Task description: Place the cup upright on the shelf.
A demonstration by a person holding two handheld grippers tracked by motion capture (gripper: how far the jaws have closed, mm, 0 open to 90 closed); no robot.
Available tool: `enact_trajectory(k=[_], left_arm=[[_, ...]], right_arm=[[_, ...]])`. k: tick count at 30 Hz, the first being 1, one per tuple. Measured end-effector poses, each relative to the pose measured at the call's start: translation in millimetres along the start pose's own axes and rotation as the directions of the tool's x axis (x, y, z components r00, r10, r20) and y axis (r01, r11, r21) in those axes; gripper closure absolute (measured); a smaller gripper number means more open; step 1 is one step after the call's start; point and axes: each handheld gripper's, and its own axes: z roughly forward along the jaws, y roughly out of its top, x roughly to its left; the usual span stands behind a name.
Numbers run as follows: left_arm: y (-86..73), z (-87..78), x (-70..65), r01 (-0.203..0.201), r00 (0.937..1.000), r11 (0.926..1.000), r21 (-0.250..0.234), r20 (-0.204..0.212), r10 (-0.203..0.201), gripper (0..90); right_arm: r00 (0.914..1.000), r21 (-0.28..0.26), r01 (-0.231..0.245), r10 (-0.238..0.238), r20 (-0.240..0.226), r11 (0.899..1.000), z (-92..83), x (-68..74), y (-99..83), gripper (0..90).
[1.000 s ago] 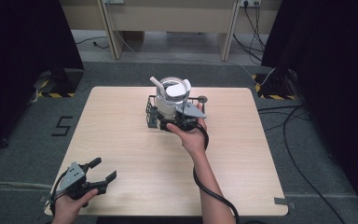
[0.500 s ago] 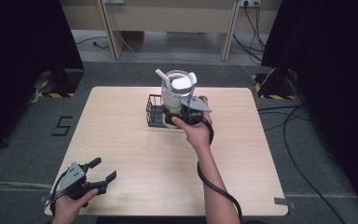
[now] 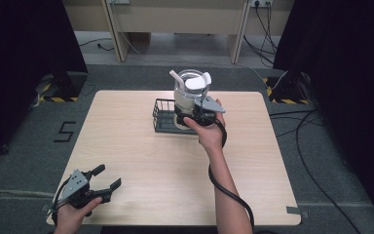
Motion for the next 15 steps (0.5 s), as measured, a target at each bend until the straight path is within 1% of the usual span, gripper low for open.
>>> enact_trajectory(k=[10, 15], left_arm=[[-0.2, 0.5, 0.2, 0.001, 1.0, 1.0, 0.0, 0.001, -0.001, 14.6], [-0.2, 0.6, 0.5, 0.001, 1.0, 1.0, 0.002, 0.0, -0.001, 14.7]], right_arm=[[0.9999, 0.006, -0.006, 0.006, 0.015, 1.0, 3.5, -6.1, 4.9, 11.1], [0.9997, 0.012, 0.001, -0.001, 0.026, 1.0, 5.0, -10.1, 9.8, 11.1]])
